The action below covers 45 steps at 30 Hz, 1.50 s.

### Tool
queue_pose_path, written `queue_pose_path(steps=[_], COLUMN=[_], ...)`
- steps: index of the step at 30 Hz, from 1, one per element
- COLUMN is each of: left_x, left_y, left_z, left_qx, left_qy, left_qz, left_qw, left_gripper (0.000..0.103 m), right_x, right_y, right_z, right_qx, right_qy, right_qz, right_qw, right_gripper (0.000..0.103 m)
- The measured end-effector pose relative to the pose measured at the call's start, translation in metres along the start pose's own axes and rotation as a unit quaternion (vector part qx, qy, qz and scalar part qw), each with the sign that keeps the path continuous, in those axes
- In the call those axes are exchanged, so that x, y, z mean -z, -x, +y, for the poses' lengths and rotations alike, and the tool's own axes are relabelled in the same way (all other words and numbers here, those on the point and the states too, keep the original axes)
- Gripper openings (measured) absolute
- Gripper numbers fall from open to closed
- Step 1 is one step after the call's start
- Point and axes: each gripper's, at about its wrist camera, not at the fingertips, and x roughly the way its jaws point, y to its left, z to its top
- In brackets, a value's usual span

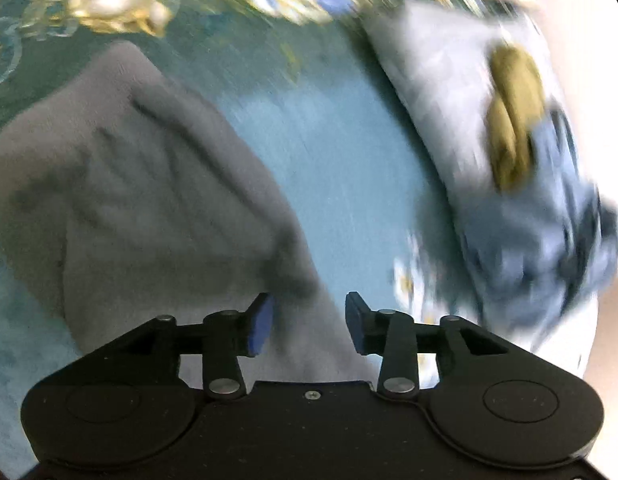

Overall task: Fold clothes
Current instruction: 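Fold the sweatpants over with the left gripper and release it, then grasp the sweatpants cuff with the right gripper and lift it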

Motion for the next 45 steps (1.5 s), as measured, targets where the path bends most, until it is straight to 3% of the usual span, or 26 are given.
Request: queue_pose_path(steps=[1, 2, 5, 7, 9, 10, 12, 13, 14, 19, 24, 26, 28, 31, 36, 40, 45], left_x=[0.008, 0.017, 0.041, 0.050, 0.052, 0.051, 0.040, 0.035, 0.028, 0.024, 0.030, 0.036, 0.040, 0.045, 0.047, 0.049, 0.055], left_y=[-0.007, -0.013, -0.040, -0.058, -0.071, -0.075, -0.076, -0.076, -0.076, -0.057, -0.029, -0.015, -0.003, 0.018, 0.064, 0.094, 0.112], left_z=[-0.005, -0.010, -0.025, -0.032, -0.039, -0.042, -0.047, -0.049, -0.050, -0.053, -0.042, -0.035, -0.029, -0.020, -0.019, -0.018, -0.019], left_qx=[-0.003, -0.006, -0.019, -0.033, -0.042, -0.045, -0.049, -0.054, -0.061, -0.068, -0.059, -0.056, -0.058, -0.058, -0.053, -0.045, -0.032], left_qy=[-0.025, -0.051, -0.120, -0.148, -0.165, -0.166, -0.151, -0.141, -0.130, -0.126, -0.093, -0.073, -0.051, -0.022, -0.018, -0.011, 0.001], left_qz=[0.021, 0.042, 0.103, 0.121, 0.113, 0.101, 0.062, 0.048, 0.038, 0.021, 0.019, 0.017, 0.016, 0.008, -0.015, -0.032, -0.041], left_qw=[0.9995, 0.9978, 0.9873, 0.9810, 0.9789, 0.9799, 0.9854, 0.9874, 0.9889, 0.9895, 0.9937, 0.9956, 0.9969, 0.9981, 0.9983, 0.9984, 0.9986], left_gripper=[0.039, 0.040, 0.041, 0.041, 0.041, 0.041, 0.041, 0.041, 0.041, 0.042, 0.044, 0.045, 0.046, 0.046, 0.047, 0.048, 0.049], right_x=[0.003, 0.006, 0.015, 0.021, 0.027, 0.030, 0.033, 0.034, 0.035, 0.030, 0.022, 0.021, 0.020, 0.019, 0.011, 0.008, 0.013], right_y=[0.012, 0.018, 0.029, 0.036, 0.043, 0.043, 0.040, 0.040, 0.038, 0.027, 0.009, 0.005, 0.004, 0.010, 0.037, 0.042, 0.066], right_z=[-0.004, -0.013, -0.046, -0.069, -0.091, -0.097, -0.105, -0.108, -0.110, -0.118, -0.124, -0.127, -0.134, -0.136, -0.119, -0.111, -0.061], right_qx=[-0.004, -0.001, 0.016, 0.028, 0.040, 0.036, 0.020, 0.013, 0.007, -0.029, -0.029, -0.036, -0.045, -0.055, -0.062, -0.032, -0.031], right_qy=[0.015, 0.016, 0.000, -0.010, -0.020, -0.025, -0.033, -0.037, -0.042, -0.075, -0.113, -0.142, -0.175, -0.192, -0.157, -0.120, 0.014], right_qz=[-0.010, -0.013, -0.011, -0.010, -0.009, -0.009, -0.010, -0.012, -0.015, -0.029, -0.030, -0.032, -0.031, -0.033, -0.065, -0.048, -0.068], right_qw=[1.000, 1.000, 1.000, 1.000, 0.999, 0.999, 0.999, 0.999, 0.999, 0.996, 0.993, 0.989, 0.983, 0.979, 0.984, 0.991, 0.997], right_gripper=[0.038, 0.041, 0.043, 0.044, 0.049, 0.056, 0.060, 0.072, 0.076, 0.077, 0.077, 0.063, 0.031, 0.015, 0.012, 0.012, 0.012])
